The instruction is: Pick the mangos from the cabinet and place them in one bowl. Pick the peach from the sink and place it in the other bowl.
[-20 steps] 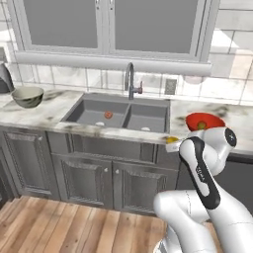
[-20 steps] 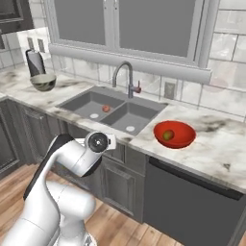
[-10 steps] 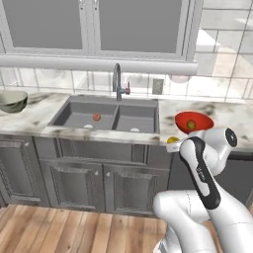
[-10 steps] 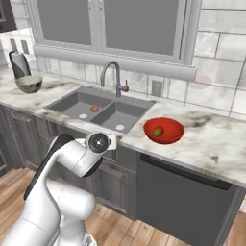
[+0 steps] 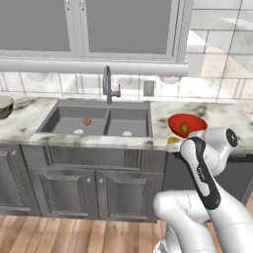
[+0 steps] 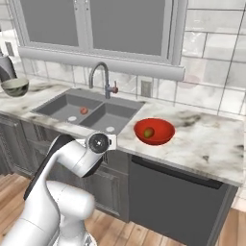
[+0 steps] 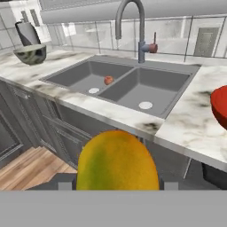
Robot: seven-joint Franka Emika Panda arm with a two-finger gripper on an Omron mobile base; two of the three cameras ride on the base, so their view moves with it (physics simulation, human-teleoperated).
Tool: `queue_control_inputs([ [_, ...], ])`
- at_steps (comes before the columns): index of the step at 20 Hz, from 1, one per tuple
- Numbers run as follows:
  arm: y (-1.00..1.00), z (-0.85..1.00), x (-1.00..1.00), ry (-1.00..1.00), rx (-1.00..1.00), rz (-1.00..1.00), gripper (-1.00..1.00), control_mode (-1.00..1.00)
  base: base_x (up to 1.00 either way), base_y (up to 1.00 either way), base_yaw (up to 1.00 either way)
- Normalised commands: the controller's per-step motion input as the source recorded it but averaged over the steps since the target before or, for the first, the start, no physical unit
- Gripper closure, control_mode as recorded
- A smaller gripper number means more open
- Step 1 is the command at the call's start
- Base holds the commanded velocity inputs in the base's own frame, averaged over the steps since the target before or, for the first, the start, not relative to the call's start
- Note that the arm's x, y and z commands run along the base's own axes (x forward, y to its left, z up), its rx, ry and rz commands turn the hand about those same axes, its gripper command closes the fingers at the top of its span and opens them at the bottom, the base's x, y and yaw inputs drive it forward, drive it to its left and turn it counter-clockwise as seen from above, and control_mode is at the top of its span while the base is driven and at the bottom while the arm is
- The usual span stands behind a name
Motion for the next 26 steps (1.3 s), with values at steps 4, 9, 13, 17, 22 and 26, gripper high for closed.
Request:
queue_control_inputs([
  [4,0.0,0.0,0.0,0.0,0.0,0.0,1.0,1.0,0.45,-0.13,-0.12],
  [9,0.0,0.0,0.0,0.0,0.0,0.0,1.0,1.0,0.41,-0.11,-0.12],
  [13,0.0,0.0,0.0,0.0,0.0,0.0,1.0,1.0,0.35,-0.11,-0.12],
  [17,0.0,0.0,0.0,0.0,0.0,0.0,1.0,1.0,0.3,-0.11,-0.12],
  [22,0.0,0.0,0.0,0.0,0.0,0.0,1.0,1.0,0.28,-0.13,-0.11],
  [26,0.0,0.0,0.0,0.0,0.0,0.0,1.0,1.0,0.32,-0.13,-0.11],
])
